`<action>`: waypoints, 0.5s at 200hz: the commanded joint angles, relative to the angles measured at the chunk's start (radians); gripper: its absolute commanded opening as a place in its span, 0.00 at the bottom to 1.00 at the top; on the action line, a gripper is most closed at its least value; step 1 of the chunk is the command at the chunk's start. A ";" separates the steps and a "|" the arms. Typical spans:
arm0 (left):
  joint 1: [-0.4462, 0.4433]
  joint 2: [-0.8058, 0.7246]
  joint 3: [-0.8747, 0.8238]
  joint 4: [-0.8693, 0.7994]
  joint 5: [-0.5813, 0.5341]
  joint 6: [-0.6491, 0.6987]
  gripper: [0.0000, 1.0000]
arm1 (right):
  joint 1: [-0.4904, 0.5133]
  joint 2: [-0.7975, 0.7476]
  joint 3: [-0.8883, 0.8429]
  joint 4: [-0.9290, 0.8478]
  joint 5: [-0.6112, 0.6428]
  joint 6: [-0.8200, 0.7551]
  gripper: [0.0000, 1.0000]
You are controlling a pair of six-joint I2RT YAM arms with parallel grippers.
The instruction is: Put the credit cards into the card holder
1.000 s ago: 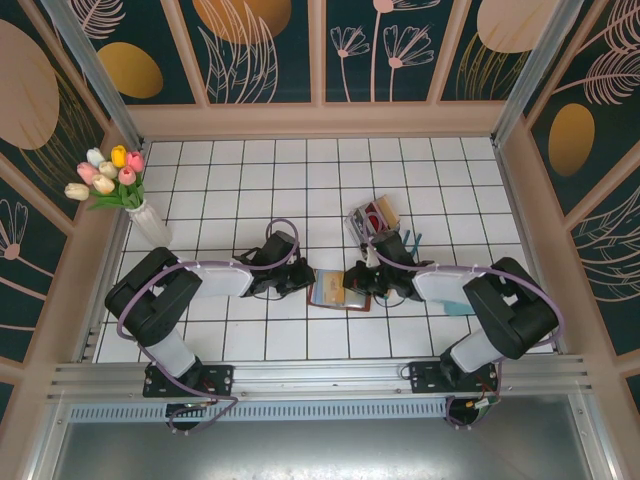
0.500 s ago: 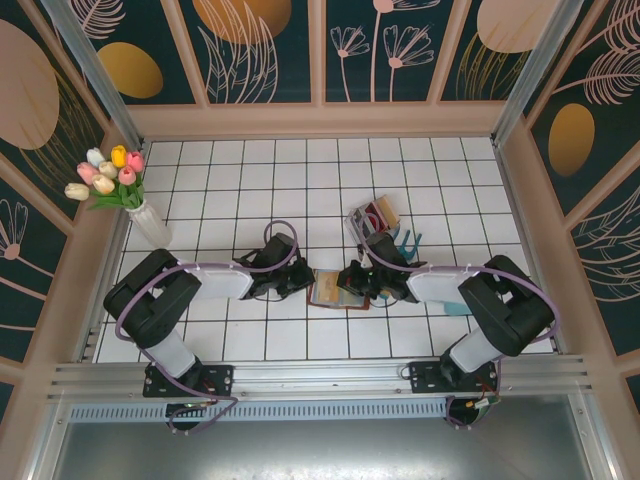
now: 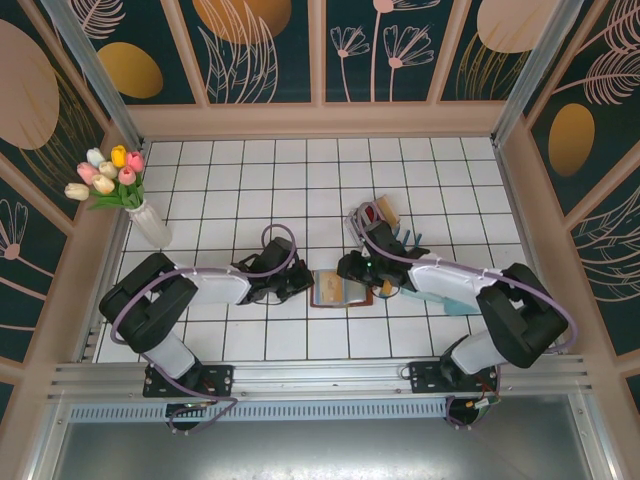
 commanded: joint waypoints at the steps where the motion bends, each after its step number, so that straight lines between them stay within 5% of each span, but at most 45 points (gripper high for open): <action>1: -0.005 -0.037 -0.029 0.038 -0.013 -0.034 0.01 | 0.030 -0.050 0.063 -0.115 0.098 -0.080 0.41; 100: -0.005 -0.070 -0.069 0.143 0.021 -0.096 0.00 | 0.261 0.155 0.287 -0.307 0.357 -0.112 0.53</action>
